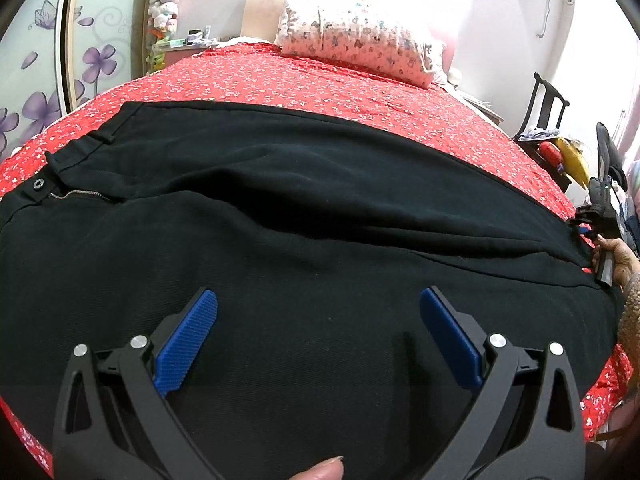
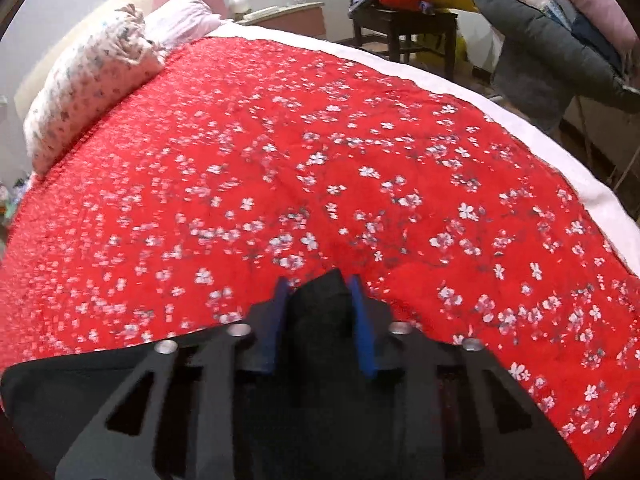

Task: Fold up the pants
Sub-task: 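Grasp the black trousers' leg hem with the right gripper, then lift the trouser leg with the right gripper and fold it over the waistband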

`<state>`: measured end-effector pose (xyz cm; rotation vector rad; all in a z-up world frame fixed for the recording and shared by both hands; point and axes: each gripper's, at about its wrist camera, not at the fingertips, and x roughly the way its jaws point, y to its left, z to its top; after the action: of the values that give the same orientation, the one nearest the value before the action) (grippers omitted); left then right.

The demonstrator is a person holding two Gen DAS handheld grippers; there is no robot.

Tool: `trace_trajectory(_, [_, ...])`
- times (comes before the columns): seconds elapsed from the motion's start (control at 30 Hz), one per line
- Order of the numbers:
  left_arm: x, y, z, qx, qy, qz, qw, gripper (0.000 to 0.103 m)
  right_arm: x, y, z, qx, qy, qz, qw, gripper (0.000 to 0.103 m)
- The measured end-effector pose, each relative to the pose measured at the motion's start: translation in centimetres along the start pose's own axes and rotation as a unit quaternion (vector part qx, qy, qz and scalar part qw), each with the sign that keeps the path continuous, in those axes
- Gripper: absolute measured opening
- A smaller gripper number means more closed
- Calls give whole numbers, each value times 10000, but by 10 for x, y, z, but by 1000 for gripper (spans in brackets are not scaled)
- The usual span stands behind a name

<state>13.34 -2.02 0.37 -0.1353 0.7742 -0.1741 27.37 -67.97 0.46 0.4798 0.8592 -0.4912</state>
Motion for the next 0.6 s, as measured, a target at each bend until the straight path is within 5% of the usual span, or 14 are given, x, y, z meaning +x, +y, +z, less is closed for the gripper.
trace_trajectory(0.6, [-11, -6, -7, 163, -167, -373, 9990, 101, -122, -11, -34, -148, -1026, 983, 9897, 23])
